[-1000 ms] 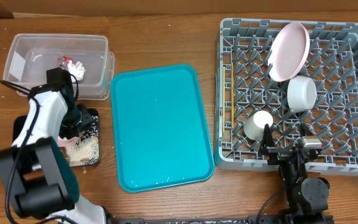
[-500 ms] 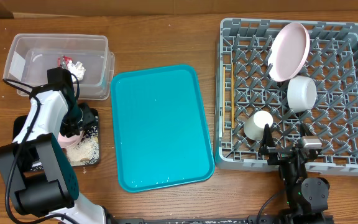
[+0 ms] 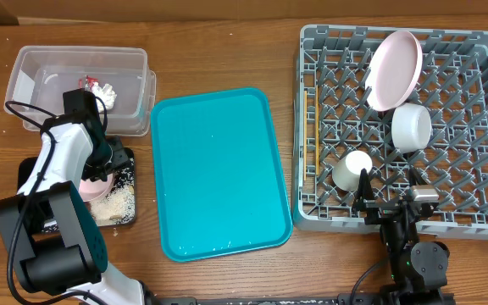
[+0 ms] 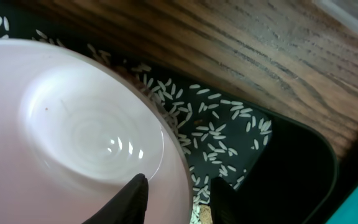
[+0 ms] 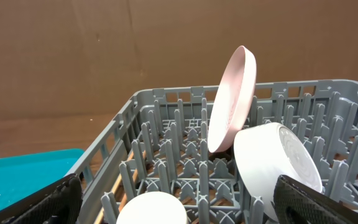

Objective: Sort waste into correct bins and load items into the dishwasher
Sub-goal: 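Shake the inverted pink bowl to empty scraps onto the black tray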

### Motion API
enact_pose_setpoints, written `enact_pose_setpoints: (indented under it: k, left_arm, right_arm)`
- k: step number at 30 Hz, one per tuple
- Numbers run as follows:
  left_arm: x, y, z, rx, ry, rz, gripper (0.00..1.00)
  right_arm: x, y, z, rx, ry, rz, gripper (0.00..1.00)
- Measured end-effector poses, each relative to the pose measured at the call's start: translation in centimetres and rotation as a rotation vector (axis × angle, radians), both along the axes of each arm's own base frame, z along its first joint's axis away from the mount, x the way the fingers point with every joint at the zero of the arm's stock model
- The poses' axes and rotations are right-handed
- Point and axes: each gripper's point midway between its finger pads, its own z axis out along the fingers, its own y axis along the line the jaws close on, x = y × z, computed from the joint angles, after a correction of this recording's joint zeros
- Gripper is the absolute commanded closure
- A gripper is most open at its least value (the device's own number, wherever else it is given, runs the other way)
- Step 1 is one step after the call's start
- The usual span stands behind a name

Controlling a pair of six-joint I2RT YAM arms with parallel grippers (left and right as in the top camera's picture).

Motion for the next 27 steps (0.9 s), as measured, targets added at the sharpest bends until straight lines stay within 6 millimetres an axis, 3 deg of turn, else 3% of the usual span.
enact_pose_setpoints:
  k: [10, 13, 15, 22, 27]
  left_arm:
    - [0.4, 0.1, -0.2, 0.006, -0.021, -0.003, 0.72]
    - [0.2, 0.1, -0.5, 0.005, -0.016, -0.003, 0.82]
    - [0.3, 0.1, -0.5, 0.007, -0.02, -0.005, 0.96]
    - [-0.5, 0.2, -0.4, 0.017, 0.018, -0.018, 0.96]
    - [-1.9, -0.3, 1.4, -0.016, 0.099, -0.012, 0.96]
  right_arm:
    - [0.0, 0.0, 0.0, 0.0, 0.0, 0.0, 0.0]
    - [0.0, 0.0, 0.0, 0.0, 0.0, 0.0, 0.0]
    - [0.0, 0.0, 0.0, 0.0, 0.0, 0.0, 0.0]
    - [0.0, 0.0, 0.0, 0.0, 0.0, 0.0, 0.0]
    - [0.0, 0.0, 0.0, 0.0, 0.0, 0.0, 0.0]
